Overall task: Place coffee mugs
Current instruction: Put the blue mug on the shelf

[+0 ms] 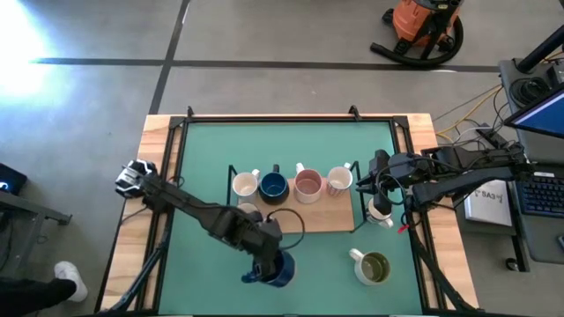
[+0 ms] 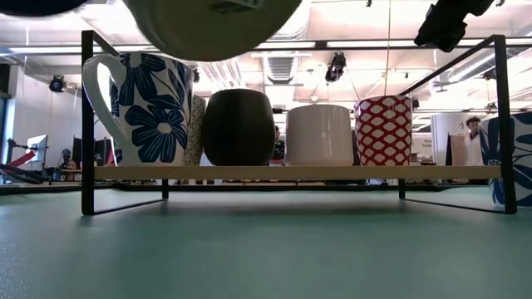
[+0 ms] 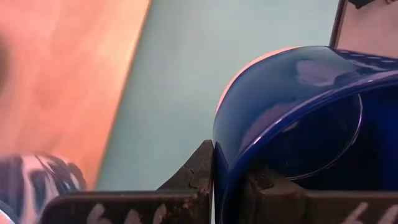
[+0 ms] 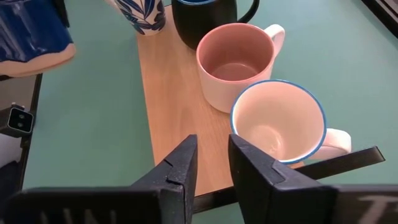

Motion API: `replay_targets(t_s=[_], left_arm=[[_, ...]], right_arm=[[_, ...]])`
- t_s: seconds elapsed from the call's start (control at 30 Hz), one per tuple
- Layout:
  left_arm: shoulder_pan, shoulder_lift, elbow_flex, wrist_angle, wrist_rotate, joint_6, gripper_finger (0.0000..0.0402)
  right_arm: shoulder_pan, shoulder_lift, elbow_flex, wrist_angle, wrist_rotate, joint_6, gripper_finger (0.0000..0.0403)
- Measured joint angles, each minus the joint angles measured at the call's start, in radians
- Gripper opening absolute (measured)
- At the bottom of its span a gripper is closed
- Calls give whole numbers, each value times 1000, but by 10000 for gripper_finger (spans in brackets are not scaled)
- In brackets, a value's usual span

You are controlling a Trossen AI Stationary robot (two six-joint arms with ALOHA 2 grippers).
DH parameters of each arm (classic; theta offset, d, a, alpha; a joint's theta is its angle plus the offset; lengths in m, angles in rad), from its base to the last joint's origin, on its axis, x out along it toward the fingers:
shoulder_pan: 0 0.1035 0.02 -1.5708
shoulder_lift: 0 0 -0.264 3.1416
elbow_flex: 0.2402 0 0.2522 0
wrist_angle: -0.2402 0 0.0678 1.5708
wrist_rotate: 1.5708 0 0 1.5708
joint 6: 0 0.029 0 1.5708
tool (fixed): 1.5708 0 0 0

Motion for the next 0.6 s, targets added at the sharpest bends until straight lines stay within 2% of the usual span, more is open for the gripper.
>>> replay_targets(t_s=[0.23, 0.6], left_arm=[[72, 0, 0, 14, -1, 68, 11], [173, 6, 0, 55, 10, 111, 11]], right_arm=[[0, 0, 0, 0, 0, 0, 73], [0, 0, 0, 0, 0, 0, 86]])
